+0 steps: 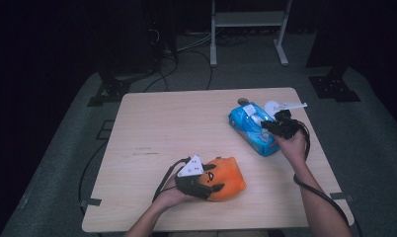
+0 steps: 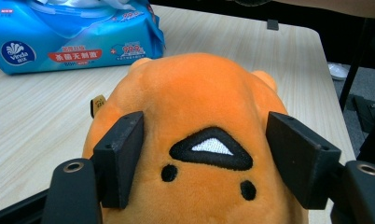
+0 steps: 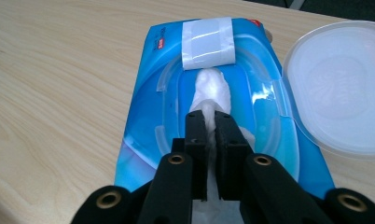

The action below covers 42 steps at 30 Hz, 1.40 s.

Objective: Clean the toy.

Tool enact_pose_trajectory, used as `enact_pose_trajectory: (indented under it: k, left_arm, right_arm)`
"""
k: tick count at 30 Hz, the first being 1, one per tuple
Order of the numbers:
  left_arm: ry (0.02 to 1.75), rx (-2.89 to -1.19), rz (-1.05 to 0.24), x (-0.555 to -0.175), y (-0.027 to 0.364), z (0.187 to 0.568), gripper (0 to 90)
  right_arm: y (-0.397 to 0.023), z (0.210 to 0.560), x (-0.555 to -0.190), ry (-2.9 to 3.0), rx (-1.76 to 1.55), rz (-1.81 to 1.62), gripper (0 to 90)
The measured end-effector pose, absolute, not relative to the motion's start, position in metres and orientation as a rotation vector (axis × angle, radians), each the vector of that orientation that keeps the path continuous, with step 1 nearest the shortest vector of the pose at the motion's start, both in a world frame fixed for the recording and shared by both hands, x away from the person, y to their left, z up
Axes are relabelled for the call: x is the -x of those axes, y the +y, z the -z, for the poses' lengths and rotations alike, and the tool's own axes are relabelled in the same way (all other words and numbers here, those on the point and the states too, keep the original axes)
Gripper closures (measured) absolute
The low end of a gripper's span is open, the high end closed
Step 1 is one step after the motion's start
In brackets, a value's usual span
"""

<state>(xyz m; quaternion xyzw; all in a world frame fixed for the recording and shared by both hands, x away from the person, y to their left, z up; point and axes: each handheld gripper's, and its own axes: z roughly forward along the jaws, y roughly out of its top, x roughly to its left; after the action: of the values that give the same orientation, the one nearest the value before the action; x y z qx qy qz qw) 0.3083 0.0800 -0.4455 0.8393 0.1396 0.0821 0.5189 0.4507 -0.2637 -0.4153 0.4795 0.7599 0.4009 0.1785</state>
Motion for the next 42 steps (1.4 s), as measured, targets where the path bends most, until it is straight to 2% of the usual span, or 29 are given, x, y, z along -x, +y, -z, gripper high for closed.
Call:
enact_pose_trajectory:
  k: [13,19,25,32,38,42]
  left_arm:
    - [0.336,-1.999,-0.202,-0.309,0.08,0.448,26.7]
    - [0.341,-2.002,-0.205,-0.308,0.08,0.447,26.0]
    - [0.341,-1.998,-0.212,-0.308,0.079,0.448,24.9]
    - [0.346,-1.998,-0.21,-0.308,0.079,0.448,23.9]
    - [0.341,-2.002,-0.215,-0.309,0.079,0.448,23.4]
    - [0.339,-2.0,-0.215,-0.309,0.079,0.448,23.1]
  right_arm:
    - [-0.275,0.39,-0.442,2.136,-1.337,-1.252,86.3]
    - [-0.279,0.369,-0.426,2.132,-1.266,-1.304,86.3]
    - [-0.281,0.348,-0.391,2.167,-1.142,-1.371,86.3]
    - [-0.277,0.327,-0.33,2.253,-0.966,-1.442,86.2]
    - [-0.266,0.326,-0.284,2.358,-0.858,-1.482,86.2]
    - [-0.258,0.327,-0.268,2.43,-0.799,-1.527,86.2]
